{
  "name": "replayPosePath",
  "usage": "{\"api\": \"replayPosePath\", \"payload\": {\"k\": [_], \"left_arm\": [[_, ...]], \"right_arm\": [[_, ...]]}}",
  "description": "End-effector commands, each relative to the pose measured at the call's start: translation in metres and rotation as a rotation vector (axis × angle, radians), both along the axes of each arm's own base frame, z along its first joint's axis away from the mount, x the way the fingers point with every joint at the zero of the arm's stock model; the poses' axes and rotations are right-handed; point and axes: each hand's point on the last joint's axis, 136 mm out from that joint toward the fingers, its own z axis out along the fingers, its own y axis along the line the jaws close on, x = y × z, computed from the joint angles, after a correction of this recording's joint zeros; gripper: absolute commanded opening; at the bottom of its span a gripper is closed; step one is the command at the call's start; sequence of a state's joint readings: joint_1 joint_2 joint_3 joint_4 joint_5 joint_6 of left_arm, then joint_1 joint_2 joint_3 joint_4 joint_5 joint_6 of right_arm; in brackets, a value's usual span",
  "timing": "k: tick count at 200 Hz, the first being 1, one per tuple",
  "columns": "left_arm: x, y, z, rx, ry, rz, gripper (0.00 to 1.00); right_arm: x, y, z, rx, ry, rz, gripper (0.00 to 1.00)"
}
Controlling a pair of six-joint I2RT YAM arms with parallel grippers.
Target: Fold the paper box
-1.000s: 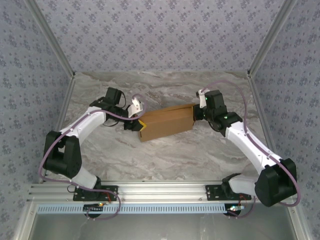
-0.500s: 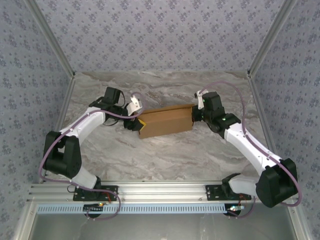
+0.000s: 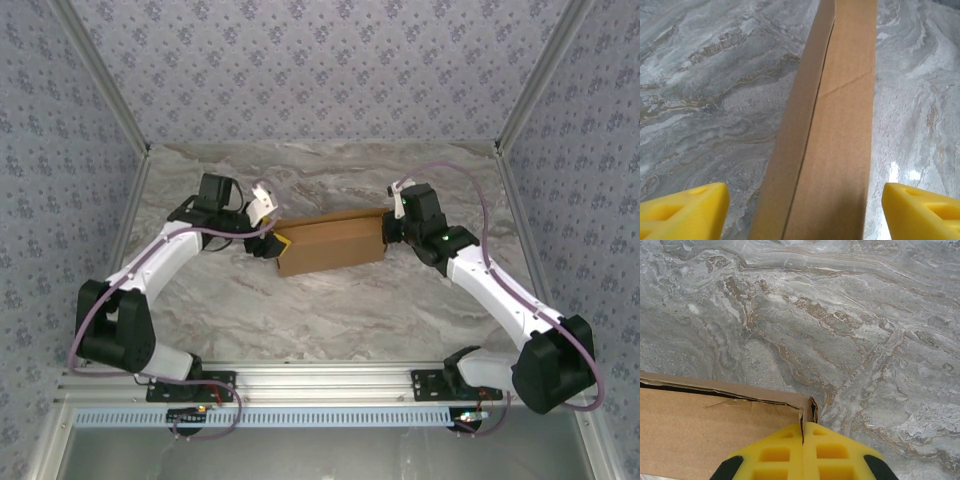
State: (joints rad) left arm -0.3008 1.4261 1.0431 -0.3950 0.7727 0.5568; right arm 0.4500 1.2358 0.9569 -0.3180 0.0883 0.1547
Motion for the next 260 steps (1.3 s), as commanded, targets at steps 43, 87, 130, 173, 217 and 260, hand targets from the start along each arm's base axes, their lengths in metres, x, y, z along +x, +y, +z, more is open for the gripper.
{"api": "replayPosePath", "payload": {"k": [43, 87, 130, 173, 217, 260], "left_arm": [[0.011, 0.032, 0.03, -0.101, -0.036, 0.41, 0.74], [-0.006, 0.043, 0.028, -0.122, 0.005, 0.538, 0.58], [-0.008, 0.04, 0.028, -0.085, 0.015, 0.525, 0.37], [-0.007, 0.033, 0.025, -0.056, 0.02, 0.493, 0.25], [-0.003, 0.032, 0.022, -0.041, 0.029, 0.493, 0.08], [-0.001, 0.03, 0.023, -0.073, 0.081, 0.538, 0.04]], "right_arm": [[-0.01, -0.002, -0.014, -0.031, 0.084, -0.011, 0.01], [-0.01, -0.001, -0.013, -0.027, 0.081, -0.01, 0.01], [-0.01, -0.001, -0.013, -0.023, 0.078, -0.008, 0.01], [-0.012, -0.001, -0.013, -0.024, 0.079, -0.009, 0.01], [-0.012, -0.002, -0.013, -0.025, 0.078, -0.011, 0.01], [-0.013, -0.001, -0.014, -0.018, 0.083, -0.011, 0.01]]}}
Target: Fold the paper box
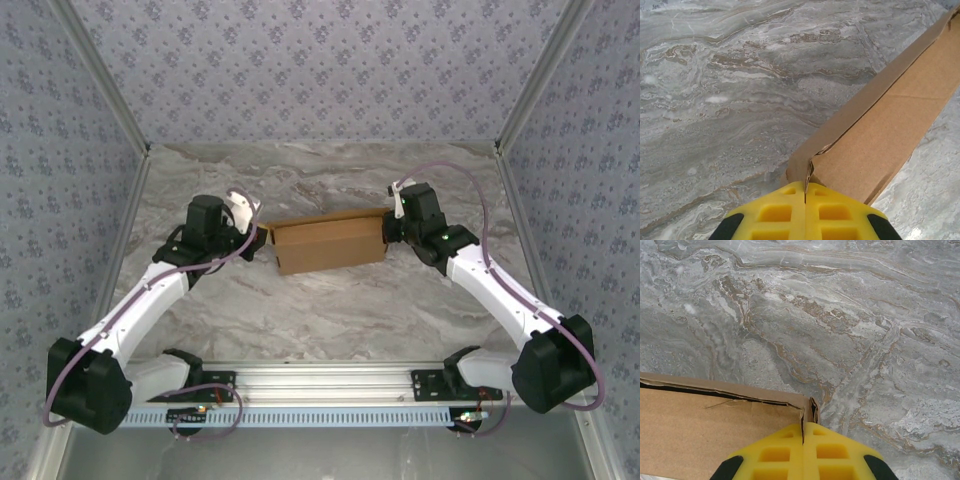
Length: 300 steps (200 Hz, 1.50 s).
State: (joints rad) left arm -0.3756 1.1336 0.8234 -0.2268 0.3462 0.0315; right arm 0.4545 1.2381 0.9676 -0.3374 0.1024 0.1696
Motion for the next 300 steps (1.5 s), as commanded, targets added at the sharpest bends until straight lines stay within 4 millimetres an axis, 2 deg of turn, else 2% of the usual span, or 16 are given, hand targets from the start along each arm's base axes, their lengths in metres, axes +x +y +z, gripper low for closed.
{"api": "replayPosePath", "payload": {"k": [1, 32, 53, 95, 146, 194, 284, 300], "left_arm": [[0.002, -0.008, 0.015, -0.046, 0.009, 0.008, 0.04], [0.005, -0.006, 0.014, -0.111, 0.087, 0.116, 0.04], [0.003, -0.012, 0.016, -0.174, 0.146, 0.158, 0.0], [0.003, -0.018, 0.018, -0.261, 0.209, 0.235, 0.0], [0.002, -0.031, 0.012, -0.305, 0.25, 0.258, 0.0], [0.003, -0.031, 0.01, -0.363, 0.252, 0.291, 0.0], [-0.006, -0.018, -0.028, -0.242, 0.249, 0.327, 0.0], [-0.01, -0.019, -0.038, -0.227, 0.251, 0.313, 0.05]], "right_arm": [[-0.012, 0.001, -0.015, -0.016, 0.074, 0.005, 0.01], [-0.013, 0.0, -0.019, -0.012, 0.082, -0.004, 0.01], [-0.014, 0.0, -0.021, -0.009, 0.087, -0.006, 0.01], [-0.015, 0.002, -0.025, -0.006, 0.092, -0.002, 0.01], [-0.015, 0.003, -0.025, -0.008, 0.093, 0.0, 0.01], [-0.016, 0.0, -0.029, -0.024, 0.101, -0.005, 0.01], [-0.017, -0.006, -0.034, -0.031, 0.101, -0.021, 0.01], [-0.019, -0.008, -0.038, -0.041, 0.108, -0.024, 0.01]]}}
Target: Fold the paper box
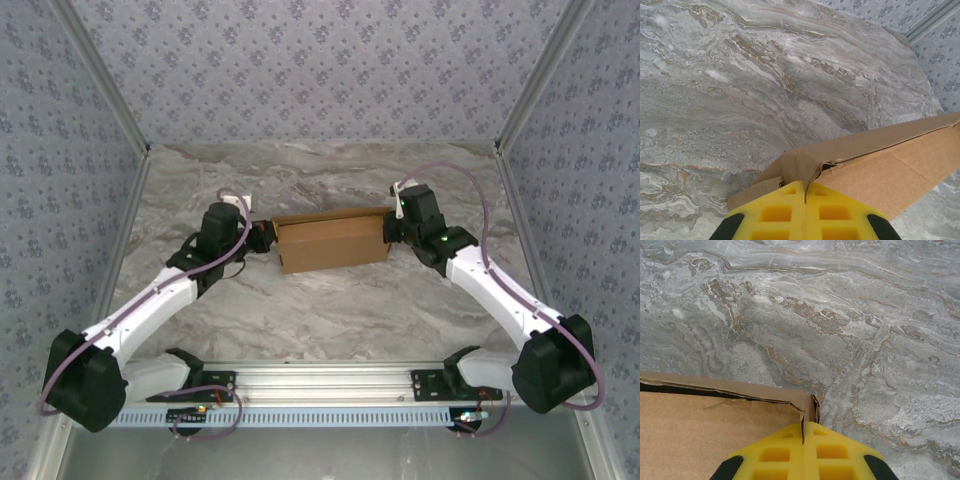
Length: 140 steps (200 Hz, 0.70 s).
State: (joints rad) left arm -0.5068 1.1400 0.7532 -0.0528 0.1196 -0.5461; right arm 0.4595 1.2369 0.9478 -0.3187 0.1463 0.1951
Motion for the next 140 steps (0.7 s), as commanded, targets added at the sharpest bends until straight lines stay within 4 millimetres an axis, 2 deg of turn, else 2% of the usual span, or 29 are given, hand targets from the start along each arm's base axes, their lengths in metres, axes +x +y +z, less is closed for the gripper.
{"api": "replayPosePath", "payload": {"k": [1, 17, 39, 104, 140], "left_arm": [[-0.019, -0.005, -0.035, 0.057, 0.068, -0.063, 0.05], [-0.022, -0.005, -0.044, 0.061, 0.076, -0.071, 0.09], [-0.023, -0.006, -0.045, 0.053, 0.069, -0.075, 0.16], [-0.026, -0.005, -0.018, 0.064, 0.01, -0.108, 0.39], [-0.035, -0.004, -0.008, 0.107, -0.008, -0.161, 0.58]], "right_arm": [[-0.021, -0.003, -0.034, -0.033, 0.115, 0.02, 0.01], [-0.024, -0.006, -0.04, -0.048, 0.117, 0.022, 0.01], [-0.029, -0.008, -0.047, -0.049, 0.113, 0.025, 0.01], [-0.03, -0.008, -0.04, -0.044, 0.089, 0.028, 0.01], [-0.03, -0.007, -0.04, -0.046, 0.087, 0.031, 0.01]]}}
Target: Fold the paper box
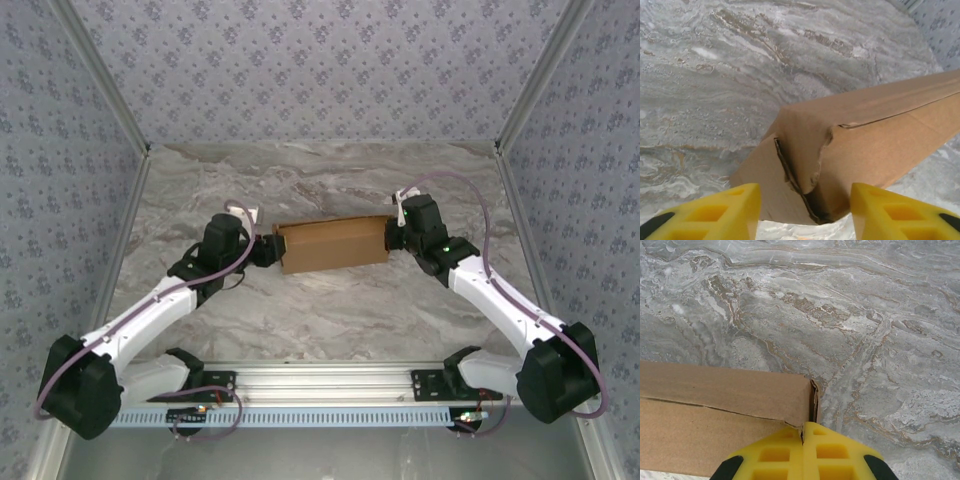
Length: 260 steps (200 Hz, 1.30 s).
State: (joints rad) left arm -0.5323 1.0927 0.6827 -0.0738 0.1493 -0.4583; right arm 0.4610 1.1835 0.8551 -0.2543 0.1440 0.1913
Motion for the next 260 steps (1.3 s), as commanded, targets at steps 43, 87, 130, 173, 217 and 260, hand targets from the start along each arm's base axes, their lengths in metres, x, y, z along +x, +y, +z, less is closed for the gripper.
{"api": "replayPosePath", "payload": {"k": [43, 87, 130, 173, 217, 260], "left_arm": [[-0.011, 0.002, 0.042, 0.008, -0.096, -0.07, 0.72], [0.005, 0.005, 0.072, -0.072, -0.159, -0.028, 0.76], [0.036, 0.015, 0.074, -0.15, -0.125, 0.073, 0.76], [0.045, 0.009, 0.051, -0.161, -0.033, 0.064, 0.73], [0.039, 0.011, 0.024, -0.142, 0.013, 0.063, 0.7], [0.032, 0.012, 0.006, -0.134, 0.05, 0.056, 0.69]], "right_arm": [[-0.02, -0.004, -0.029, -0.058, 0.109, 0.023, 0.01], [-0.02, -0.003, -0.027, -0.058, 0.104, 0.025, 0.01], [-0.02, -0.002, -0.026, -0.059, 0.104, 0.03, 0.01], [-0.019, -0.003, -0.026, -0.06, 0.103, 0.03, 0.01], [-0.019, -0.002, -0.025, -0.058, 0.102, 0.031, 0.01], [-0.019, -0.002, -0.024, -0.057, 0.101, 0.031, 0.01]]}}
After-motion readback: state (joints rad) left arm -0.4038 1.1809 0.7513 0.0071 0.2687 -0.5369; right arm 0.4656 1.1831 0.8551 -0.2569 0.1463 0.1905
